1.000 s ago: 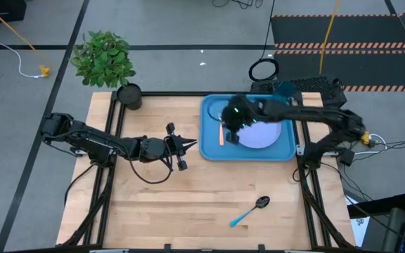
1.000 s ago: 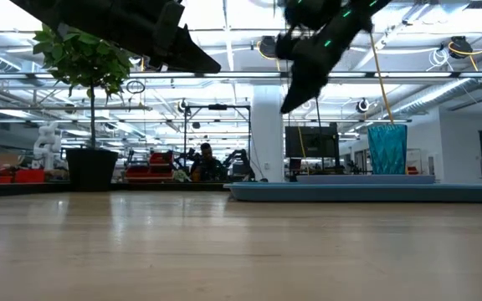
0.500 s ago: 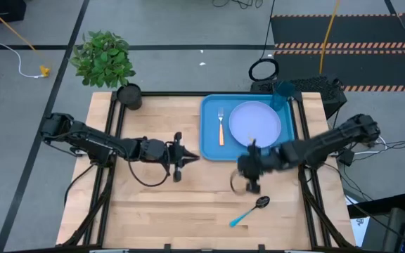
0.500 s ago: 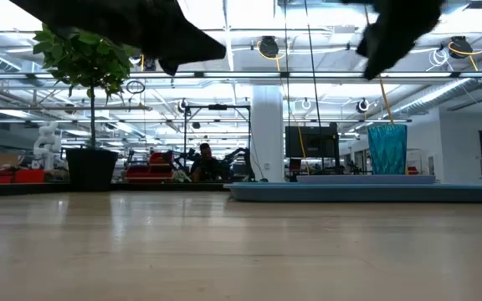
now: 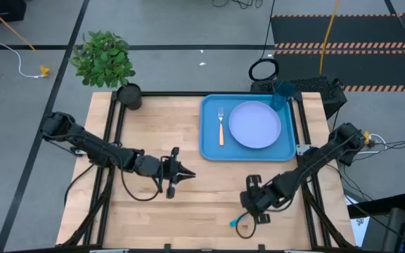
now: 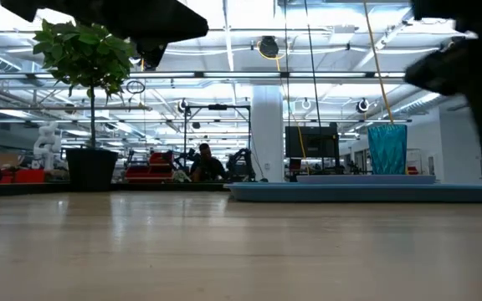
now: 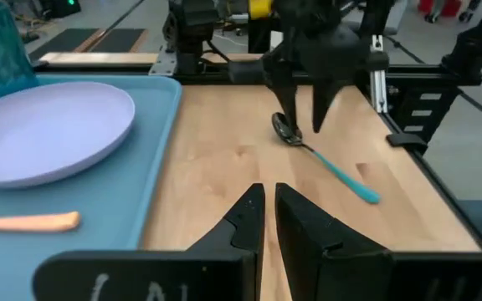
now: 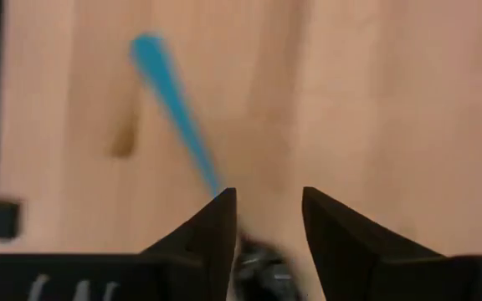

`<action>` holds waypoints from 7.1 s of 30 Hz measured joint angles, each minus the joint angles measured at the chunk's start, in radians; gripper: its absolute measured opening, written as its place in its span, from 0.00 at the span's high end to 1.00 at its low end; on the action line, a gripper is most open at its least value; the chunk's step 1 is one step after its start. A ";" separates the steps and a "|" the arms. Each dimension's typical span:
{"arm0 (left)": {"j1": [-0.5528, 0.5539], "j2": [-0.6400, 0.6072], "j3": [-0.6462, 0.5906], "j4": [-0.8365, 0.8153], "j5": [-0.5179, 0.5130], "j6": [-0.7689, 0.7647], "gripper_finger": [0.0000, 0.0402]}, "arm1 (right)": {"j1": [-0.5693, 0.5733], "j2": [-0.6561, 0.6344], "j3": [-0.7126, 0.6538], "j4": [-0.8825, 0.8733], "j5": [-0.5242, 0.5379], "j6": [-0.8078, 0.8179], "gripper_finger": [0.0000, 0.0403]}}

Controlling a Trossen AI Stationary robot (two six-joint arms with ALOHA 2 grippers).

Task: Pick and place plate/cup/fork/spoon on tray
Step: Put the blue spoon on the blue tray to the left of the light orange fork, then put the blue spoon on the blue tray to the left of the brown fork

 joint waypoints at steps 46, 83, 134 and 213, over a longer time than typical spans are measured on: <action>-0.157 0.445 0.438 0.084 -0.317 -0.046 0.91 | 0.084 -0.050 -0.212 0.214 0.195 -0.348 0.99; 0.244 0.432 0.441 -0.316 -0.095 -0.237 0.46 | -0.326 -0.169 -0.184 0.439 0.792 -1.445 0.99; 0.281 0.261 0.085 0.559 -0.061 0.056 0.99 | -0.194 -0.214 -0.184 1.089 0.610 -0.618 0.60; 0.152 0.323 0.083 0.759 -0.100 0.235 0.99 | -0.423 -0.314 -0.322 1.347 0.290 -0.672 1.00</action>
